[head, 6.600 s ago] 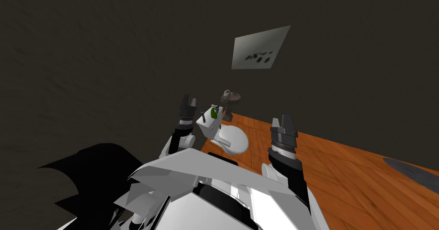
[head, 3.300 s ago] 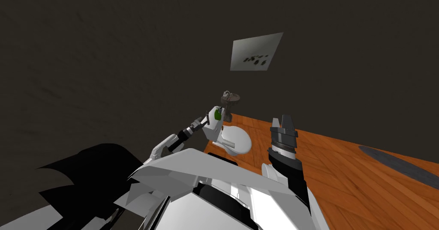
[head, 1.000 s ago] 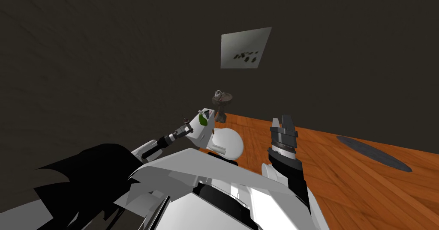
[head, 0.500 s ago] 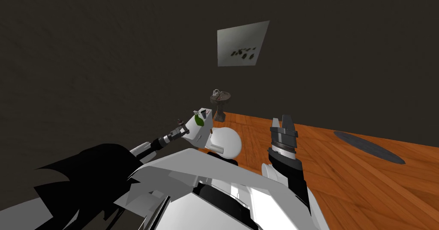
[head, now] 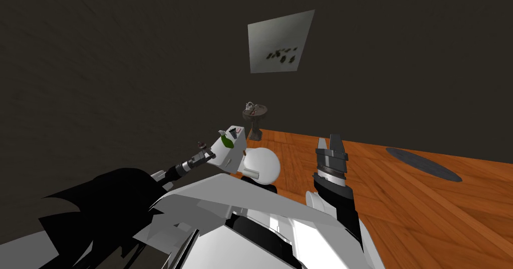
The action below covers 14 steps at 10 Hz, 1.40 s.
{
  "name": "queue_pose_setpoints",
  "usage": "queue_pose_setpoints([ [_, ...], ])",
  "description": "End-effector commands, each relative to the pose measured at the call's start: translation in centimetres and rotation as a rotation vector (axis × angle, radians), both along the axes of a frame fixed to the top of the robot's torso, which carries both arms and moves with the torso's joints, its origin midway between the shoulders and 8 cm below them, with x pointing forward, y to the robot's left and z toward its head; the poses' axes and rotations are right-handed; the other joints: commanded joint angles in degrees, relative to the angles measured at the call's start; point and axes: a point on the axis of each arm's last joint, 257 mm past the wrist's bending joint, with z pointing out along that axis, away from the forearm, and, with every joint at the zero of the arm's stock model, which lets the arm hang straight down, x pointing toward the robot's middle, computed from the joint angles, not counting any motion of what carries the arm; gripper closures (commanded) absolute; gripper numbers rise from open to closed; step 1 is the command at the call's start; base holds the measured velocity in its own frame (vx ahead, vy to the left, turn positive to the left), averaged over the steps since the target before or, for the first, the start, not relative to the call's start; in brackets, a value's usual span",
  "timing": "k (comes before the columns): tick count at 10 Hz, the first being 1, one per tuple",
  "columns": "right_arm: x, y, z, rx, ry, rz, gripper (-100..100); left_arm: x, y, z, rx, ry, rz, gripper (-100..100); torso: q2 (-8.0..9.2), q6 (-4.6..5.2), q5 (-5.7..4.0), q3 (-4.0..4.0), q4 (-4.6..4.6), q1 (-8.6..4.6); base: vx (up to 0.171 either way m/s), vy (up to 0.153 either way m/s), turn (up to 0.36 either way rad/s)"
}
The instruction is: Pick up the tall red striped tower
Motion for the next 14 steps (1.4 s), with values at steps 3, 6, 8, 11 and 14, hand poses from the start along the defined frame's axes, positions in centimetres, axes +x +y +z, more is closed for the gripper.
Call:
queue_pose_setpoints([
  [3, 0.0, 0.0, 0.0, 0.0, 0.0, 0.0, 0, 0.02, 0.39, 0.31, 0.009, -0.001, 0.001, -100, 0.05, 0.01, -0.25, 0.05, 0.04, 0.17, 0.0, 0.0, 0.0],
  [6, 0.0, 0.0, 0.0, 0.0, 0.0, 0.0, 0, 0.02, 0.93, -0.46, 0.014, 0.038, 0.01, -100, 0.03, 0.02, -0.42, 0.05, 0.06, 0.25, 0.0, 0.0, 0.0],
  [8, 0.0, 0.0, 0.0, 0.0, 0.0, 0.0, 0, 0.02, 0.93, -0.46, 0.014, 0.038, 0.01, -100, -0.01, 0.04, -0.59, 0.04, 0.07, 0.37, 0.0, -0.019, -0.01],
  [11, 0.0, 0.0, 0.0, 0.0, 0.0, 0.0, 0, 0.02, 0.93, -0.46, 0.014, 0.038, 0.01, -100, -0.03, 0.06, -0.59, 0.03, 0.07, 0.42, 0.001, 0.001, -0.018],
  [14, 0.0, 0.0, 0.0, 0.0, 0.0, 0.0, 0, 0.02, 0.93, -0.46, 0.014, 0.038, 0.01, -100, -0.02, 0.06, -0.6, 0.03, 0.07, 0.34, 0.0, -0.011, 0.004],
])
